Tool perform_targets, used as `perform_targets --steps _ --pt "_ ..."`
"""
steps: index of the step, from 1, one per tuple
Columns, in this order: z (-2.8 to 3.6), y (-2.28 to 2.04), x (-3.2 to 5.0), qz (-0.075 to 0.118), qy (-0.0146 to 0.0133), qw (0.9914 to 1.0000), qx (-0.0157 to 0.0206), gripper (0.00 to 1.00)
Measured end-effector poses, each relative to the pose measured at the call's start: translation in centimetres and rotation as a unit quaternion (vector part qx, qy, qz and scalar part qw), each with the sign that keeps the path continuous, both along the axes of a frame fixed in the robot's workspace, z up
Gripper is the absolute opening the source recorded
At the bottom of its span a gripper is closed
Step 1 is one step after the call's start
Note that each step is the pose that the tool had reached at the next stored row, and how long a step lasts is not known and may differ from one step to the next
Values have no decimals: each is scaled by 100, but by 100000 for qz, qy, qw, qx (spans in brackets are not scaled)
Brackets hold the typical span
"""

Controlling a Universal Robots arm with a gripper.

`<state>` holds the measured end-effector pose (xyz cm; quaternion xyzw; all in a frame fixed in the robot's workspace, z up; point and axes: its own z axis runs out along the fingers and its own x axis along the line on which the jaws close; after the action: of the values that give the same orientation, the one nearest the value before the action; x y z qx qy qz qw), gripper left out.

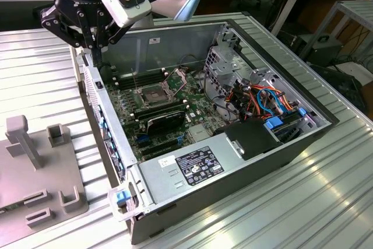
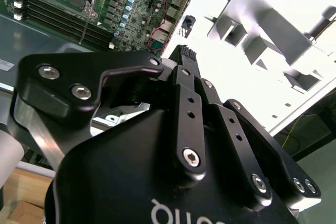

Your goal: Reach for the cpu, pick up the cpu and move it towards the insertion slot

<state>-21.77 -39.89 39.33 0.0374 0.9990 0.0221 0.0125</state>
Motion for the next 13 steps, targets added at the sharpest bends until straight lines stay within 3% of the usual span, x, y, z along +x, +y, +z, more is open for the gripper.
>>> perform_targets --steps 13 --pt "0 0 -33 1 0 100000 0 11"
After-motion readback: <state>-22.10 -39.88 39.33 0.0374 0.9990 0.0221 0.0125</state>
